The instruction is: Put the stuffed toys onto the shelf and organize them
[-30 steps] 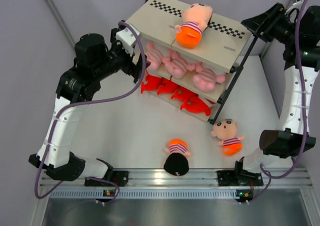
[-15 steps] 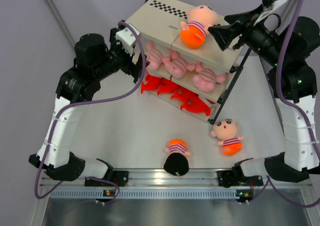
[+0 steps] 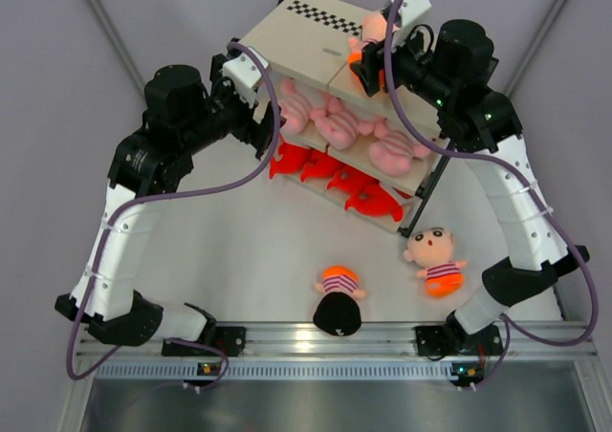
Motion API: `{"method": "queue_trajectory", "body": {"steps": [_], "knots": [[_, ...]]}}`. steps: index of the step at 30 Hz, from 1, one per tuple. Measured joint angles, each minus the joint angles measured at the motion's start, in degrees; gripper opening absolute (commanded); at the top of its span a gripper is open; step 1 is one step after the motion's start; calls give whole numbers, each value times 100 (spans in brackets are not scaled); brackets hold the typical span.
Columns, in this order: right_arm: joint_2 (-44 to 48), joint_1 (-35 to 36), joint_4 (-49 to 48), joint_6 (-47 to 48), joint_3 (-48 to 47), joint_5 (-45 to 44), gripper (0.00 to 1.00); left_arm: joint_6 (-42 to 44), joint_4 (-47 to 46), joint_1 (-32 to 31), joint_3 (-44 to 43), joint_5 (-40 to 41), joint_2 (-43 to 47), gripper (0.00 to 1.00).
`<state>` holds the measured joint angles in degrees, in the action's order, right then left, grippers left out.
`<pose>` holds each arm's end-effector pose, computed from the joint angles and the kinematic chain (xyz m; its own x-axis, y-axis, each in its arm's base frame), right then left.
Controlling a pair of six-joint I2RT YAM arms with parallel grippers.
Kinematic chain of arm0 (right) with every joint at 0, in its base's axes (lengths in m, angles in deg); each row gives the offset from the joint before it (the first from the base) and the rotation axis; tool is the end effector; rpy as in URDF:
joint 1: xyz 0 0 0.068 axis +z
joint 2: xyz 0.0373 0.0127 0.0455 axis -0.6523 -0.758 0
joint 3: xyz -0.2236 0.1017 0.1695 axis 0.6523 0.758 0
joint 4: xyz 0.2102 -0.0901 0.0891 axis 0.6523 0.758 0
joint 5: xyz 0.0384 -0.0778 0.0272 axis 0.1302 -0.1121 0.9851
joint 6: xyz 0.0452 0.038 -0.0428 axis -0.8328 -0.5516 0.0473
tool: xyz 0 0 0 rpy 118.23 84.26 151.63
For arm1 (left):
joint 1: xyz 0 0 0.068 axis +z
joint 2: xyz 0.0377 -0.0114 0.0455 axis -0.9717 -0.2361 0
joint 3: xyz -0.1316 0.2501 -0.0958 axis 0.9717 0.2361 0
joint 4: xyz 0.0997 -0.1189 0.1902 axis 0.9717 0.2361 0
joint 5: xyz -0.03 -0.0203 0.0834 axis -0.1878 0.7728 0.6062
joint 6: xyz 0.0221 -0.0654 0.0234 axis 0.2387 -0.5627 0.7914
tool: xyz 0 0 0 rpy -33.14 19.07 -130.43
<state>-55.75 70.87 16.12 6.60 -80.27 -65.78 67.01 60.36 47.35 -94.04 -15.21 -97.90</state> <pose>0.2747 0.1697 0.5719 0.0969 -0.1632 -0.9818 -0.6137 0.7668 -0.1880 0.2098 -0.1277 0.5518 0.0108 0.3185 -0.9479 0.6439 0.7230 0.2503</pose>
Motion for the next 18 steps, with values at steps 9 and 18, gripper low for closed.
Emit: {"method": "queue_trajectory", "body": {"steps": [9,18], "knots": [[20,24,70,402,4,-673,2,57,0,0,9,0,15,91],[634,20,1080,999,7,-1154,0,133,-2,0,142,22,127,91]]}}
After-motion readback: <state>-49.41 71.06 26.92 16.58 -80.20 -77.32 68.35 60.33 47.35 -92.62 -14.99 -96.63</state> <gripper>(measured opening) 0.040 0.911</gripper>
